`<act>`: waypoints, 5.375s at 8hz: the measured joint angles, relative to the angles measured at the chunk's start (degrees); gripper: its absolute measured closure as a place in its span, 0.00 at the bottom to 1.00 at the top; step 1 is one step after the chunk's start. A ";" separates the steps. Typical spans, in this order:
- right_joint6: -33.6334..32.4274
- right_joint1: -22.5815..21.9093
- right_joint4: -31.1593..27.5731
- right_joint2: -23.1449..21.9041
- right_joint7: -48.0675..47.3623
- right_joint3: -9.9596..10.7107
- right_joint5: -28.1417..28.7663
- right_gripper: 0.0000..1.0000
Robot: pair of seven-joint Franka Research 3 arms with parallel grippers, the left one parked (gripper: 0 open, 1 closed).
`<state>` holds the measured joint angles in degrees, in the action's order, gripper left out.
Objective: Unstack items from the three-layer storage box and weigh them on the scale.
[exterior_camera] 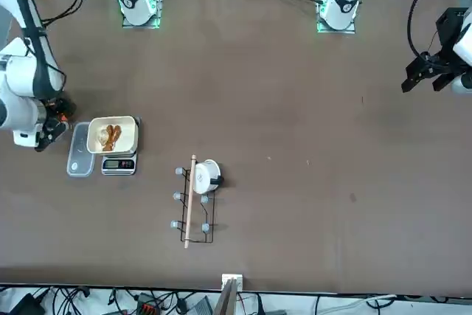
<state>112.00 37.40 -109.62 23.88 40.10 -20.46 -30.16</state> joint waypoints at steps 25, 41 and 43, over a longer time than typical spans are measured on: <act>12.53 13.17 -8.86 -1.05 4.68 -2.23 -2.97 0.56; -3.19 2.69 3.75 -1.96 -40.69 -14.36 23.62 0.01; -6.01 3.24 4.11 -2.03 -33.55 -13.93 18.72 0.15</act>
<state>106.00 40.64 -105.51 21.85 6.54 -34.39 -11.44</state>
